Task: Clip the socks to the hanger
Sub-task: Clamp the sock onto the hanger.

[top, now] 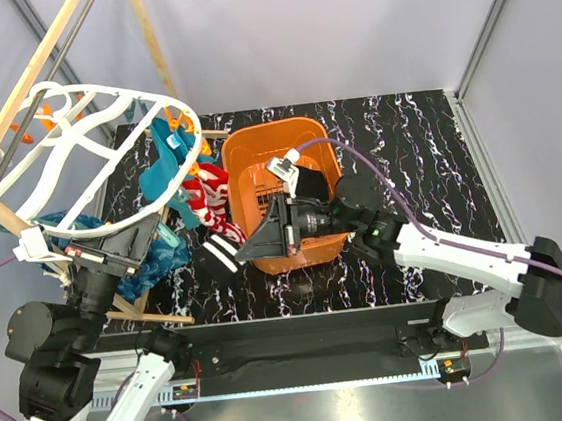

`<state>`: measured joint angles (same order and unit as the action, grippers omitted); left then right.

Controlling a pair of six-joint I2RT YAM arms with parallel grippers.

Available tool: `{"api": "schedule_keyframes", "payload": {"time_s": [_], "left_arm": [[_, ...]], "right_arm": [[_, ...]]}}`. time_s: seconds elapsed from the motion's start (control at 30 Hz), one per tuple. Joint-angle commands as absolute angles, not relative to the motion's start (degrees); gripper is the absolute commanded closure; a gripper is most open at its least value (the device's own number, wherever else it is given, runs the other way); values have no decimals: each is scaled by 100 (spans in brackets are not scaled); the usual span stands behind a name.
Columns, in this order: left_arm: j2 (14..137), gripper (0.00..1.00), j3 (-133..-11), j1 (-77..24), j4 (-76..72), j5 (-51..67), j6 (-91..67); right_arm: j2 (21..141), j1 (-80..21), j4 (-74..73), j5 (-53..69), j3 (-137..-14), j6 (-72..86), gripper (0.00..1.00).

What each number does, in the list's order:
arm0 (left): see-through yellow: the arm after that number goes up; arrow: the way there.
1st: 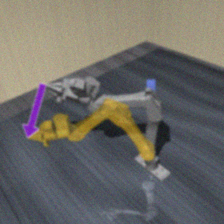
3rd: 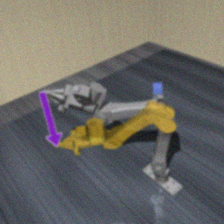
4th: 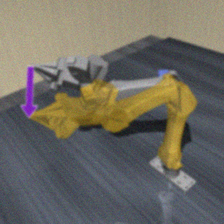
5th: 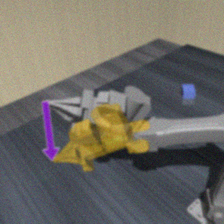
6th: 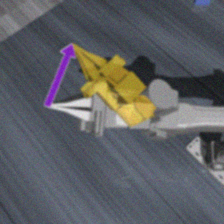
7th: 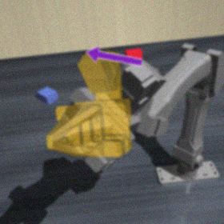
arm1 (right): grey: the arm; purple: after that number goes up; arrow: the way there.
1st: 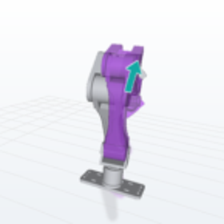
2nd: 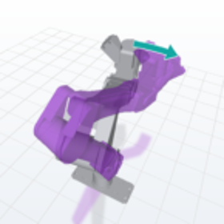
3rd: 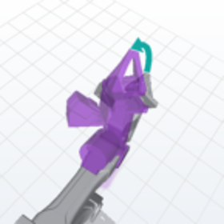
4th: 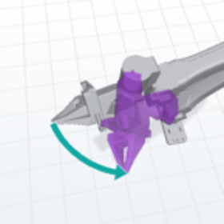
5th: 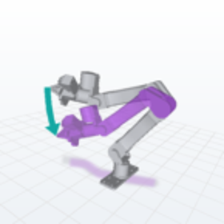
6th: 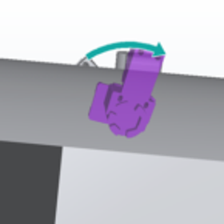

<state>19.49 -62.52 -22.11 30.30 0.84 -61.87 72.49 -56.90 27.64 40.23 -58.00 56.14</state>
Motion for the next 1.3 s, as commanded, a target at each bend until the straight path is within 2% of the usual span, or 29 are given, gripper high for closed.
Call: {"api": "schedule_keyframes", "payload": {"time_s": [0.0, 0.27, 0.57, 0.83, 1.27], "left_arm": [[2083, 100, -6390, -2259, 2980, 483, -6460], [2065, 100, -6416, -2259, 3015, 334, -6530], [2066, 100, -6407, -2250, 3094, 202, -6513], [2074, 100, -6644, -2259, 3278, 114, -6302], [2092, 100, -6556, -2259, 3199, 114, -6328]], "right_arm": [[7496, -5888, 3920, 2955, -5844, 6082, 100], [7611, -6108, 4148, 1794, -6020, 5985, 100], [7972, -6459, 4157, 1442, -6372, 5766, 100], [7515, -6469, 3868, 950, -6205, 5327, 100], [7637, -6521, 3718, 1195, -6267, 5352, 100]]}}
